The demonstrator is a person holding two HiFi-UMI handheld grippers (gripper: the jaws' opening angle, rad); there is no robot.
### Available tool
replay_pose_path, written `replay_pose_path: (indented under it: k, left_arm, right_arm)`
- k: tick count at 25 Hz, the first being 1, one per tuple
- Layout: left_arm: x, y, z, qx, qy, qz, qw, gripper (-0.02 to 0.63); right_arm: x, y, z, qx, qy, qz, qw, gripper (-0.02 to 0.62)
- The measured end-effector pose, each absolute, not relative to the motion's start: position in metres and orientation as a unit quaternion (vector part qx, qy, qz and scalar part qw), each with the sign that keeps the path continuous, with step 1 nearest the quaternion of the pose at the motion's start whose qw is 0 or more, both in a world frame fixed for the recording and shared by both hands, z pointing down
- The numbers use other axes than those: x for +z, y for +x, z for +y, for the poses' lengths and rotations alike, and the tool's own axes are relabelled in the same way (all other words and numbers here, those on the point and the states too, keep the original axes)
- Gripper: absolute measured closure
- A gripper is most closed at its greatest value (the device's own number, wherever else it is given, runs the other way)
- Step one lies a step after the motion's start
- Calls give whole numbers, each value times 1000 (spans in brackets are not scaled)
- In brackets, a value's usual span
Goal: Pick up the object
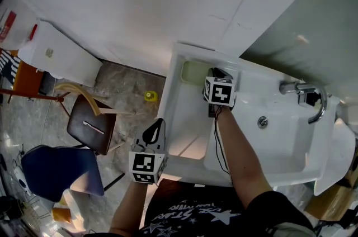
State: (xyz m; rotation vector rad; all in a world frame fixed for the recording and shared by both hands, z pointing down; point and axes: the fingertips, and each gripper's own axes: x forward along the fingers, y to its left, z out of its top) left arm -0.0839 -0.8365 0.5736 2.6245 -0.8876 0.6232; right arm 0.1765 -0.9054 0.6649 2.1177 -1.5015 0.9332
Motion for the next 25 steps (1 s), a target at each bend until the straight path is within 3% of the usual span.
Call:
replay_pose_path:
  k: [13,25]
  left_arm:
    - [561,-88,-823,211,914,-316,140,591]
    - [519,-79,-764,190,910,-348,120,589]
  right_arm:
    - [632,172,-898,329,756,-543,162,563]
    - [567,169,-820,321,734,-587,118,565]
